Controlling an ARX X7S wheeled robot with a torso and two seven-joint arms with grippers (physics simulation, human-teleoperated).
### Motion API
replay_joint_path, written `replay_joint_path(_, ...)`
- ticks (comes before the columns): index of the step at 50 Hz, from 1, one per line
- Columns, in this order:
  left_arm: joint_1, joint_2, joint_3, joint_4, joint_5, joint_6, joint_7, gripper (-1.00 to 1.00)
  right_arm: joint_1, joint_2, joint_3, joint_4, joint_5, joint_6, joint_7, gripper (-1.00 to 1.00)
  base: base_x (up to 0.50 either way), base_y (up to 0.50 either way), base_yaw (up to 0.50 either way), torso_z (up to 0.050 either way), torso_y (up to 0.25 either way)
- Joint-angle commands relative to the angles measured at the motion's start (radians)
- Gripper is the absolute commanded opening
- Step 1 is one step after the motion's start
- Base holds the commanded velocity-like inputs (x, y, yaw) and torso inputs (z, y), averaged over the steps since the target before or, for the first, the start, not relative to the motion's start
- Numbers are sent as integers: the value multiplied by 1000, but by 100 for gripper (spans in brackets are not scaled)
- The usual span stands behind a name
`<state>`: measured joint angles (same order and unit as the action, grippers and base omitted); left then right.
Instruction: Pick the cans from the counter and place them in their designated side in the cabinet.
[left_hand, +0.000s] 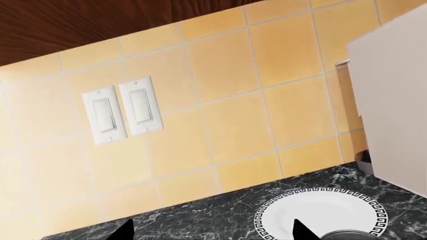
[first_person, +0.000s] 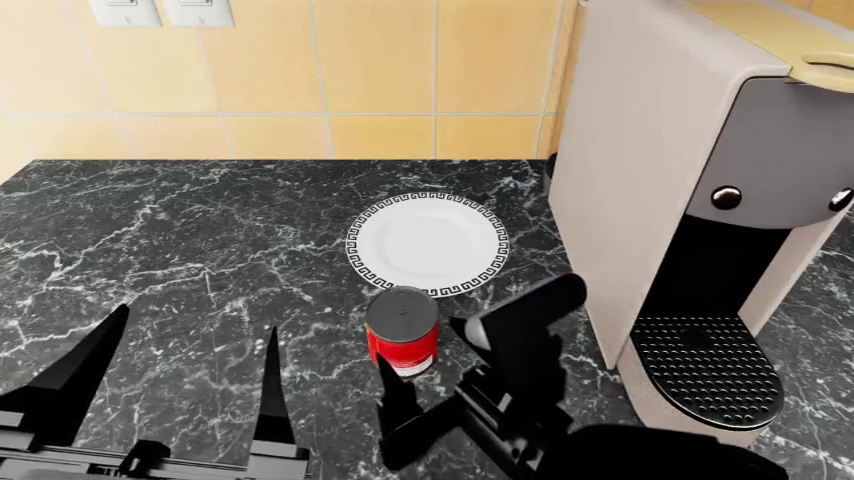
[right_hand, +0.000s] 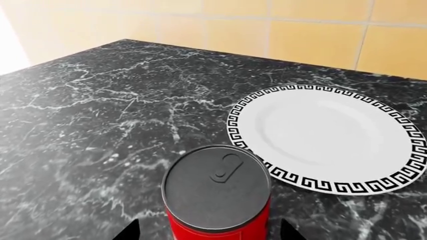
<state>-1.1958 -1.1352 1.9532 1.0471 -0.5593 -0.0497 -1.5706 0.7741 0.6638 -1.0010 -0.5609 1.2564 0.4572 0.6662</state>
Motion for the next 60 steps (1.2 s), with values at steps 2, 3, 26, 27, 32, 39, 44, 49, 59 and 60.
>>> replay_joint_path(2,17,0,-15,0,-1,-4,0,100,8,-36,-6,57,-15,-4,-29,100,0,0,0,0,0)
replay_joint_path(3,17,-1,-15,0,-1,-3,0,100,9,-37,-6,62,-16,-4,-31,100,0,0,0,0,0)
replay_joint_path(26,4,3,-24,0,-26,-9,0,100,36,-94,-23,143,-33,8,-68,100,0,0,0,0,0)
replay_joint_path(27,8,5,-28,0,-27,-12,0,100,38,-96,-23,144,-33,9,-69,100,0,0,0,0,0)
replay_joint_path(32,21,9,-41,0,-30,-19,0,100,45,-103,-21,155,-30,10,-73,100,0,0,0,0,0)
replay_joint_path(39,34,15,-52,0,-33,-30,0,100,45,-107,-21,167,-34,7,-79,100,0,0,0,0,0)
replay_joint_path(44,44,18,-60,0,-33,-35,0,100,44,-106,-18,169,-43,-2,-79,100,0,0,0,0,0)
replay_joint_path(49,50,19,-63,0,-31,-36,0,100,42,-104,-15,159,-60,-12,-72,100,0,0,0,0,0)
replay_joint_path(59,64,24,-76,0,-32,-44,0,100,39,-101,-11,150,-72,-23,-70,100,0,0,0,0,0)
replay_joint_path(60,65,25,-77,0,-31,-45,0,100,39,-101,-11,150,-73,-23,-69,100,0,0,0,0,0)
